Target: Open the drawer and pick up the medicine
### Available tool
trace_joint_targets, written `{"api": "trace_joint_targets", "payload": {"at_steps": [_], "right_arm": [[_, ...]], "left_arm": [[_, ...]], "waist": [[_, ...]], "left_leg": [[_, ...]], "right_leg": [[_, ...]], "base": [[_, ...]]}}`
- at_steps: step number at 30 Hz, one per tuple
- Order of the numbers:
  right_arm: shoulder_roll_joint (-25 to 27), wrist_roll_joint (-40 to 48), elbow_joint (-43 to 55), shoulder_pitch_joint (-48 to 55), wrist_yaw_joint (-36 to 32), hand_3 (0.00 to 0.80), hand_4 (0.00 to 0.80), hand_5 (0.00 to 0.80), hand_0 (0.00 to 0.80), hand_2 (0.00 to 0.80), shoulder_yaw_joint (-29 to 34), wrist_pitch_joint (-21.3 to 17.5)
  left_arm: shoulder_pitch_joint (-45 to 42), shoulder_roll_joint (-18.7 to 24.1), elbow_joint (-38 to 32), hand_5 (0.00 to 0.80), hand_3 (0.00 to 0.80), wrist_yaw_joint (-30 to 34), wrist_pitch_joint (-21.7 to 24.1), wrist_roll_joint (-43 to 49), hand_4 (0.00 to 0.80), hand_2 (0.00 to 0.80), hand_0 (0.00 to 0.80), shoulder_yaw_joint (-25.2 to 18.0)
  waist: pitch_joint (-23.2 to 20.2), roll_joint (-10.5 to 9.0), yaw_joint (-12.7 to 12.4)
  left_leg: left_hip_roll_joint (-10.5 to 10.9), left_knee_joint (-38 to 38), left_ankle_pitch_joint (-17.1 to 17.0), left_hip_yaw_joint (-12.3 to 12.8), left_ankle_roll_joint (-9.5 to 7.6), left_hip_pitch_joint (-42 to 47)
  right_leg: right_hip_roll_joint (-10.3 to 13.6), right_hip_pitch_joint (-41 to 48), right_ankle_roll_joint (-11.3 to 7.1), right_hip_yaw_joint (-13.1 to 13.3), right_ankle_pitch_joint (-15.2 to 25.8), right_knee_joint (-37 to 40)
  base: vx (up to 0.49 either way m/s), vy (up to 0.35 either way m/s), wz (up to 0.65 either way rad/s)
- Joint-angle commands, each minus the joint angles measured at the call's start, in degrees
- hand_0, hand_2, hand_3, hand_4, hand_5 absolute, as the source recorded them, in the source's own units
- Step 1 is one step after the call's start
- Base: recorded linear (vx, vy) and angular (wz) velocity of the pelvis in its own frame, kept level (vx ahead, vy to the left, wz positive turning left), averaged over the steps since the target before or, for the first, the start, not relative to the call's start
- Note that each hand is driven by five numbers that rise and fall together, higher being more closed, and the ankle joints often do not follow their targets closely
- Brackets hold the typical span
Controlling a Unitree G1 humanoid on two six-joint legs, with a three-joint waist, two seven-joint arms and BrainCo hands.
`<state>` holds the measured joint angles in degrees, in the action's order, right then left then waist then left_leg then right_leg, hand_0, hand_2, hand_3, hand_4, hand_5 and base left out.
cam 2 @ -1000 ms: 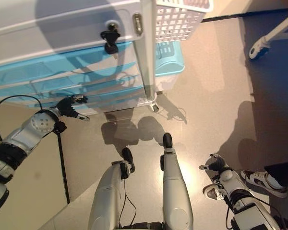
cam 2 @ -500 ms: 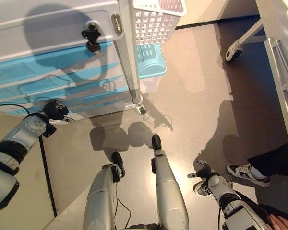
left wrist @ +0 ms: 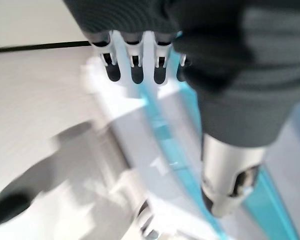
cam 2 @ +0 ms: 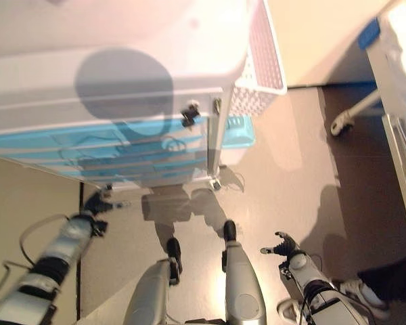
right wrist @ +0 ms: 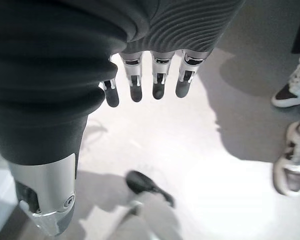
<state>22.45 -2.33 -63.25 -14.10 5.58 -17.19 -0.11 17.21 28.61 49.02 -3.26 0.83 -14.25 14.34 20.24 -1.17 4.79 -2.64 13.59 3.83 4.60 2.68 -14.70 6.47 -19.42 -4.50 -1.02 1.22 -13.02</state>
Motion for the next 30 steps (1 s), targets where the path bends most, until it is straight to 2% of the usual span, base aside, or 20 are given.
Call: {"api": "trace_joint_targets", "payload": {"at_steps": [1, 4, 6, 7, 9, 14, 19, 23, 30], "right_arm": [[0.85, 1.60, -2.24, 3.00, 1.41, 0.000, 0.000, 0.000, 0.000, 0.000, 1.86, 0.04], [-0.27, 0.28, -3.78, 4.95, 1.22, 0.000, 0.000, 0.000, 0.000, 0.000, 2.41, 0.33], [-0.26, 0.28, -3.77, 4.97, 1.22, 0.000, 0.000, 0.000, 0.000, 0.000, 2.39, 0.33], [-0.80, -0.58, -4.06, 6.13, 1.12, 0.000, 0.000, 0.000, 0.000, 0.000, 2.55, 0.32], [-1.70, -0.49, -4.20, 7.04, 1.12, 0.000, 0.000, 0.000, 0.000, 0.000, 3.11, 0.45], [-4.08, 2.41, -5.97, 9.11, 0.49, 0.000, 0.000, 0.000, 0.000, 0.000, 5.09, 0.50], [-6.78, 6.68, -7.31, 11.12, -0.64, 0.000, 0.000, 0.000, 0.000, 0.000, 6.89, 0.53], [-7.57, 6.37, -8.41, 11.42, -0.52, 0.000, 0.000, 0.000, 0.000, 0.000, 5.87, 1.06], [-8.09, 5.43, -8.86, 12.14, -0.67, 0.000, 0.000, 0.000, 0.000, 0.000, 4.65, 1.10]], "left_arm": [[-1.88, -1.29, 2.86, 0.000, 0.000, -0.19, 1.36, 3.08, 0.000, 0.000, 0.000, -1.71], [-6.40, -4.48, 6.58, 0.000, 0.000, -0.19, 1.40, 6.03, 0.000, 0.000, 0.000, -2.67], [-6.43, -4.48, 6.57, 0.000, 0.000, -0.19, 1.41, 6.03, 0.000, 0.000, 0.000, -2.68], [-9.03, -6.34, 9.01, 0.000, 0.000, 0.21, 1.34, 5.13, 0.000, 0.000, 0.000, -4.75], [-11.53, -8.17, 11.24, 0.000, 0.000, 0.39, 1.22, 4.81, 0.000, 0.000, 0.000, -5.98], [-14.61, -12.09, 18.06, 0.000, 0.000, -0.27, 0.54, 6.60, 0.000, 0.000, 0.000, -7.65], [-16.92, -15.00, 23.67, 0.000, 0.000, 0.50, -0.74, 2.46, 0.000, 0.000, 0.000, -11.54], [-16.77, -15.65, 23.82, 0.000, 0.000, -0.23, -0.94, 7.56, 0.000, 0.000, 0.000, -8.24], [-16.51, -15.65, 22.23, 0.000, 0.000, -1.99, -0.79, 11.38, 0.000, 0.000, 0.000, -5.76]], "waist": [[-3.92, 0.50, -0.20], [-6.96, 0.59, -0.98], [-6.87, 0.60, -0.92], [-8.54, 0.51, -1.52], [-10.08, 0.35, -1.89], [-13.28, -0.05, -2.82], [-15.94, -0.40, -3.26], [-17.09, -0.57, -3.50], [-17.70, -0.34, -3.24]], "left_leg": [[2.57, -1.45, 0.93, 0.39, -1.44, 0.87], [3.03, -6.84, -0.96, -0.94, -1.03, 5.53], [3.04, -6.98, -1.02, -0.99, -1.03, 5.72], [2.86, -8.79, -1.54, -1.35, -0.94, 7.60], [2.74, -10.31, -1.96, -1.66, -0.84, 9.35], [2.61, -12.93, -2.37, -2.44, -0.73, 12.96], [2.03, -17.07, -4.02, -2.77, -0.21, 16.19], [1.86, -17.97, -4.32, -2.65, -0.02, 17.19], [1.63, -18.15, -3.81, -2.20, 0.04, 19.06]], "right_leg": [[-0.30, 4.17, -2.91, -1.54, -1.03, 3.67], [-0.46, 9.05, -2.94, -3.78, -0.75, 7.73], [-0.46, 9.25, -2.94, -3.84, -0.73, 7.83], [-0.48, 11.43, -2.95, -4.86, -0.61, 9.47], [-0.63, 13.39, -3.02, -5.75, -0.55, 10.99], [-0.84, 17.34, -3.00, -7.14, -0.92, 12.88], [-1.59, 20.23, -2.82, -8.41, -1.10, 15.05], [-1.89, 21.51, -2.94, -8.68, -0.70, 16.73], [-2.19, 23.29, -2.81, -8.40, -0.84, 17.48]], "base": [[0.098, -0.012, 0.36], [0.146, -0.029, 0.33], [0.081, -0.022, 0.25], [0.114, -0.028, 0.23], [0.116, -0.030, 0.21], [0.081, -0.013, 0.18], [0.058, -0.012, 0.05], [0.020, -0.019, 0.05], [0.014, -0.005, 0.00]]}}
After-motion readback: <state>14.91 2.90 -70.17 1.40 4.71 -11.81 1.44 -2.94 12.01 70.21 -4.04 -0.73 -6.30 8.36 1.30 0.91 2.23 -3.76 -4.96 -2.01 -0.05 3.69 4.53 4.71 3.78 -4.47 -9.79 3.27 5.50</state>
